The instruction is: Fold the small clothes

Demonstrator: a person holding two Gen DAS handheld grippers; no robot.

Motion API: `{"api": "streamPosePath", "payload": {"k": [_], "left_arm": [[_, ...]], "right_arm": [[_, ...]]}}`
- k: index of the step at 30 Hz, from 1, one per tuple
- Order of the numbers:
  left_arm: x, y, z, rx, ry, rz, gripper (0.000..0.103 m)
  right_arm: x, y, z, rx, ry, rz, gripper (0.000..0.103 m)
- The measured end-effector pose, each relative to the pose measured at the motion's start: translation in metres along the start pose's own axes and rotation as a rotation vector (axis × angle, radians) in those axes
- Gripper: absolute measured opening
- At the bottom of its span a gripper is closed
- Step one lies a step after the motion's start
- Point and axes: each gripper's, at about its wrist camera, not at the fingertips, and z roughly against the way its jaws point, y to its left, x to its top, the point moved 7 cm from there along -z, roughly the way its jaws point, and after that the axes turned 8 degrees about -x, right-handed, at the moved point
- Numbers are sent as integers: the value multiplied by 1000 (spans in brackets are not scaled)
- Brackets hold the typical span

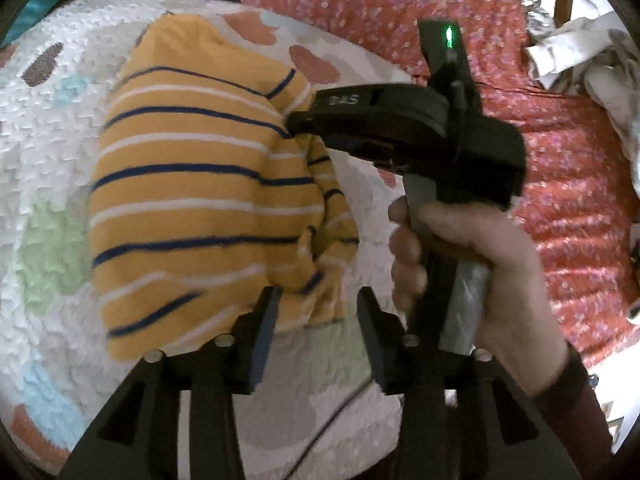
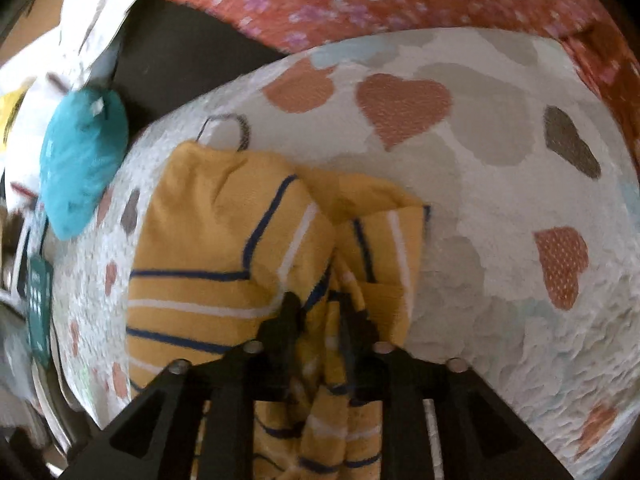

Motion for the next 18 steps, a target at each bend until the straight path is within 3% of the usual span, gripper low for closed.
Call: {"api": "streamPosePath", "payload": {"k": [1, 3, 8, 12, 15, 17, 18], "left_arm": [[-1, 9, 13, 7, -12, -7, 45], [-5, 19, 33, 40, -48, 0, 52], [-31, 57, 67, 119, -100, 78, 53], [-64, 80, 90, 206, -130, 126, 53], [-80, 87, 100, 204, -124, 159, 53], [-88, 88, 108, 221, -130, 158, 53], [-90, 87, 110, 226, -132, 155, 53]], "right_arm": [[1, -7, 6, -7, -18, -38, 35], [2, -15, 22, -9, -59, -74, 37], [-22, -5, 74, 42, -177, -6, 37], [-64, 21, 76, 169, -129, 48, 37], [-87, 11, 43, 90, -50, 42, 37], [-96, -20, 20, -12, -9, -7, 30], [-98, -35, 13, -21, 0, -46, 30]]}}
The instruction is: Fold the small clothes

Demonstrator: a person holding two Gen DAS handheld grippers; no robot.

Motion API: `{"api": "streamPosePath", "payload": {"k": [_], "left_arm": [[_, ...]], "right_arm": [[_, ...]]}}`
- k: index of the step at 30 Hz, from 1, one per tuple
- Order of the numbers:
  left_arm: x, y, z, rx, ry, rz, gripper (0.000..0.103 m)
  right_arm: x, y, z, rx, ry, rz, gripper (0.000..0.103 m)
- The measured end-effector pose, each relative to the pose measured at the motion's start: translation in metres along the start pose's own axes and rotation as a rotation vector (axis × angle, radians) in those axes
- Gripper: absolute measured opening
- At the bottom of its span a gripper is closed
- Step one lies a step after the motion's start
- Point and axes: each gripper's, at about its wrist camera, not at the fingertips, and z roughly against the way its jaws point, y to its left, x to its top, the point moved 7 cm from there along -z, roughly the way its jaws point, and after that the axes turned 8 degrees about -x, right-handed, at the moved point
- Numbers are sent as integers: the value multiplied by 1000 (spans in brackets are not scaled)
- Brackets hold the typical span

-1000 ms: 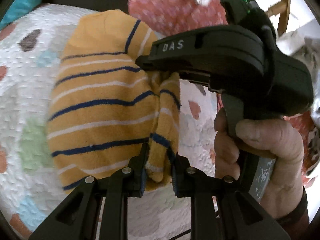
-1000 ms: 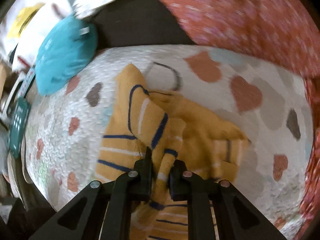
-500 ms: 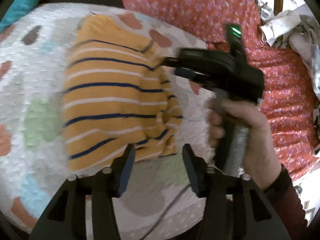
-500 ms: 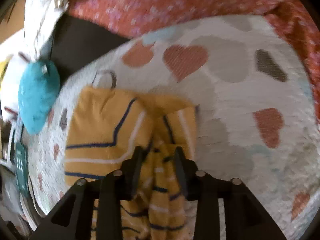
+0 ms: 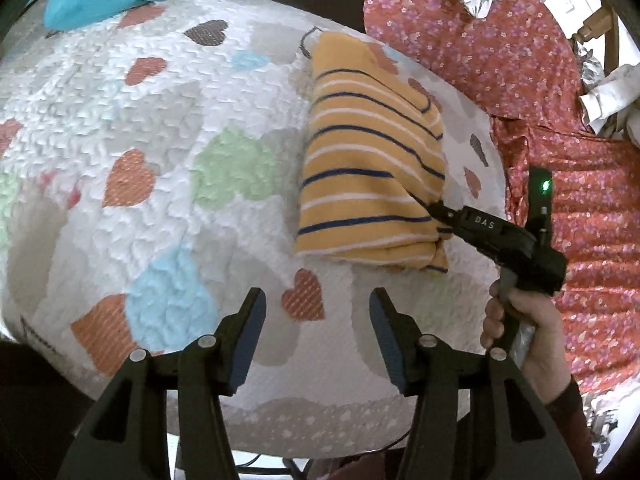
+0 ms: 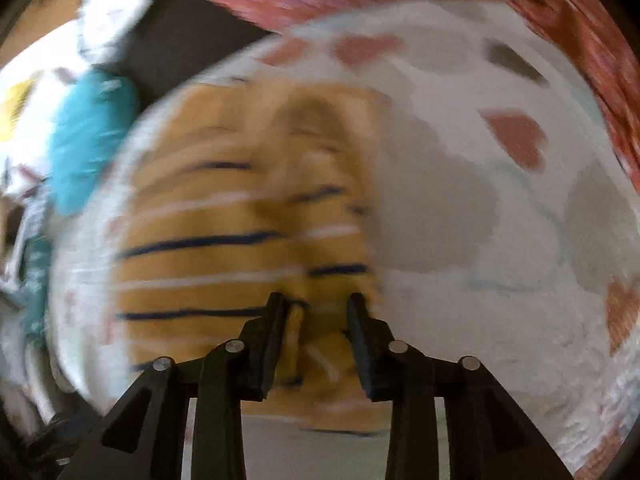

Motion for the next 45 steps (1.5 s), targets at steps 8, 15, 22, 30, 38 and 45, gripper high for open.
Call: {"api": "streamPosePath", "payload": {"k": [8, 15, 22, 30, 38, 45], "left_arm": [[-9, -4, -1, 1, 12, -1, 53], [-13, -4, 2, 20, 12, 1, 53], [-14, 9, 3, 47, 17, 24, 53], [-16, 5, 5, 52, 9, 0, 53], [-17, 5, 20, 60, -24, -1, 53], [-13, -3, 55, 182, -151, -127, 53]], "right_arm": [[3, -15, 45, -22, -152, -56, 40], [29, 27, 29, 101, -161, -57, 39], [18, 10, 2, 112, -63, -133, 8], [12, 7, 32, -46, -137, -18, 12], [-14, 71, 52, 107, -170, 98, 12], [-51, 39, 11, 167, -25, -98, 12]]}}
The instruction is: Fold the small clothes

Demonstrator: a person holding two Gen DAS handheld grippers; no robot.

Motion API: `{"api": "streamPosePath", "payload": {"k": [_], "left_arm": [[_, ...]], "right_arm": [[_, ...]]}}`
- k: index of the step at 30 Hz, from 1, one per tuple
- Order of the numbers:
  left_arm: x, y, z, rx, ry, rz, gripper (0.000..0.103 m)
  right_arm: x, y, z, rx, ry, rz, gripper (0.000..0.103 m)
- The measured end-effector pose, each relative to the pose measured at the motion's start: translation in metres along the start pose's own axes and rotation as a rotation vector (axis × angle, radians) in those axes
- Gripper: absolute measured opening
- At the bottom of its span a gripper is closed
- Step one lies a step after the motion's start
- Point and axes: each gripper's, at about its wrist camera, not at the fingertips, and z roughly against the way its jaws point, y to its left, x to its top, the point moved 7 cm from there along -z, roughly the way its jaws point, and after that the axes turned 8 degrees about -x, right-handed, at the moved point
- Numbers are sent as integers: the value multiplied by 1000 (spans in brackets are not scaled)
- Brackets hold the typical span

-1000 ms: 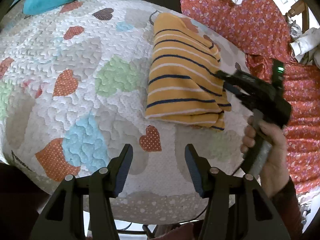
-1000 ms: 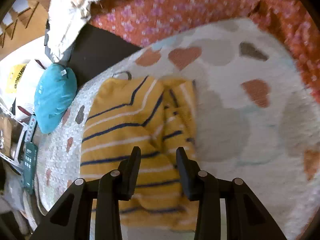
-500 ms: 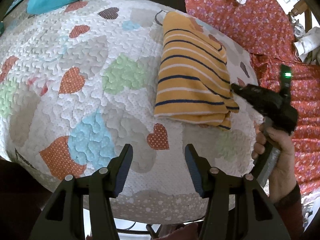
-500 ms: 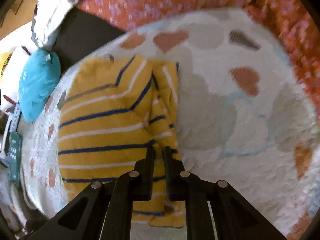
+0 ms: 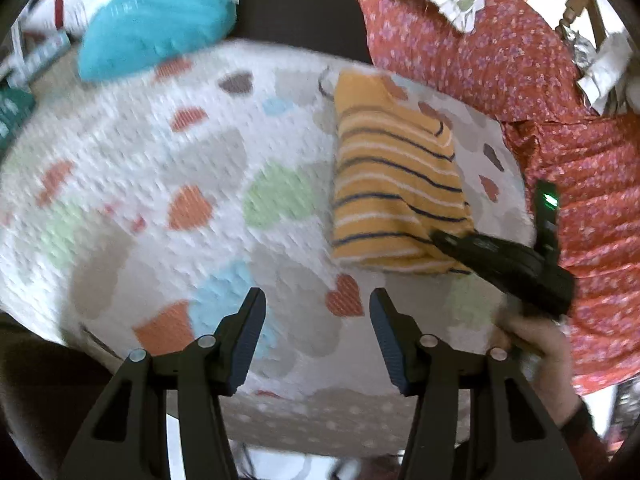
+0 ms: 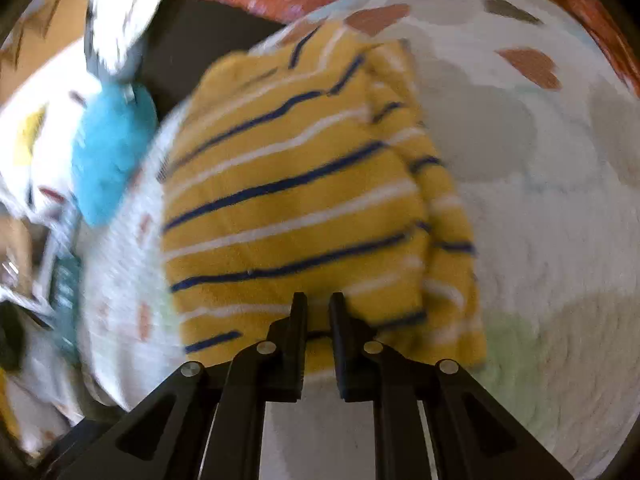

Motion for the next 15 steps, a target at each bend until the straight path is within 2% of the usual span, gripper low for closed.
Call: {"api": "streamPosePath", "payload": {"k": [1, 3, 4, 5, 8, 15], "left_arm": [[2, 0, 5, 27, -28, -22, 53], [5, -4, 12, 56, -73, -50, 54], [6, -7, 16, 65, -93, -64, 54], [7, -11, 18, 69, -110, -78, 54], [7, -21, 23, 65, -135, -113, 60], [-2, -28, 18, 76, -103, -145, 60]], "right_arm": [[-4, -5, 11, 15, -11, -18, 13], [-14, -15, 32, -14, -50, -23, 29], [-19, -19, 40, -36, -73, -21, 43], [-24, -25, 50, -56, -104, -22, 48], [-44, -39, 70, -92, -154, -38, 48], [-82, -43, 76, -152, -183, -12, 48]]}}
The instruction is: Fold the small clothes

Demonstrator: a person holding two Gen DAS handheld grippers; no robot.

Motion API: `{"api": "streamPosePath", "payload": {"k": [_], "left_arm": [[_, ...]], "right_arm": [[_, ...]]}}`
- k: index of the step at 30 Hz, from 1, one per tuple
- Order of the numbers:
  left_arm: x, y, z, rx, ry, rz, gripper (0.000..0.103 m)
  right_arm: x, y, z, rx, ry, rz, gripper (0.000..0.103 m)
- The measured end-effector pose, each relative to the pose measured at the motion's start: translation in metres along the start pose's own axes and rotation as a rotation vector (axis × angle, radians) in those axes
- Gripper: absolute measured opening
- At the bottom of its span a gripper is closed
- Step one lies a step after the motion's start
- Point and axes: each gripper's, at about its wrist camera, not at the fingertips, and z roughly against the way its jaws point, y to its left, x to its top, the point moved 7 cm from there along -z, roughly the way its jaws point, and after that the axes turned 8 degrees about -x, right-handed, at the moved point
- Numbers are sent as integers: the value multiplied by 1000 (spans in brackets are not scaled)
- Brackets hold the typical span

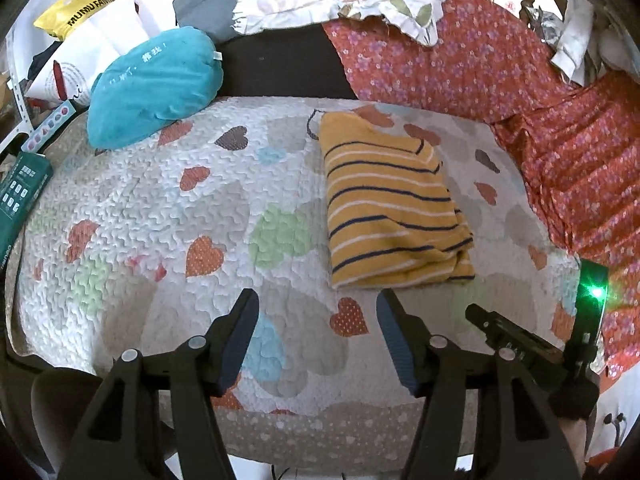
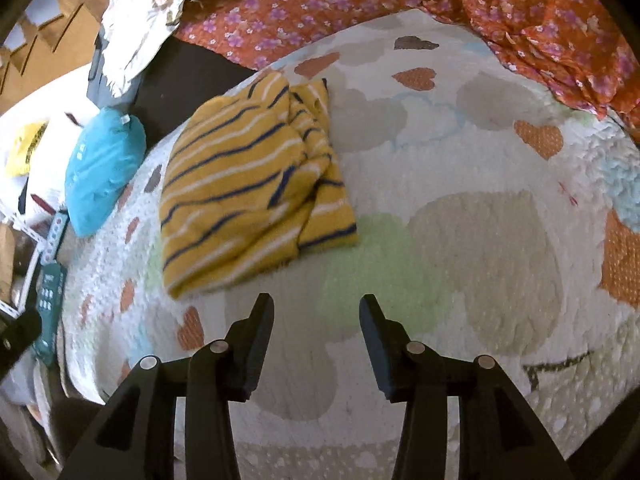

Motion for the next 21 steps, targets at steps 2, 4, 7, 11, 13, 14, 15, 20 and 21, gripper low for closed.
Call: {"api": "streamPosePath", "payload": {"k": [2, 4, 7, 11, 13, 14, 15, 20, 21], "left_arm": [[-3, -2, -1, 12, 11, -3, 60], [-5, -2, -3, 15, 18, -5, 60], [-7, -4, -6, 7, 32, -6, 60], [-12, -12, -7, -6, 40, -20, 60], [-15, -16, -5, -15, 40, -29, 60], [-16, -16, -4, -17, 39, -34, 60], [-17, -17, -2, -18, 36, -38, 60], [-20, -13, 13, -8, 10, -41, 61], [-19, -12, 17, 1, -2, -40, 61]], "right_arm": [[-4, 1, -3, -8, 10, 19, 49], [-5, 0, -5, -10, 12, 19, 49], [-5, 0, -3, -20, 3, 29, 51], [-8, -7, 4, -38, -8, 25, 52], [-11, -12, 8, -52, -12, 18, 52], [-12, -15, 10, -58, -15, 14, 53], [-12, -17, 11, -63, -17, 10, 53], [-14, -18, 21, -70, -37, 10, 55], [-14, -17, 23, -69, -40, 14, 55]]}}
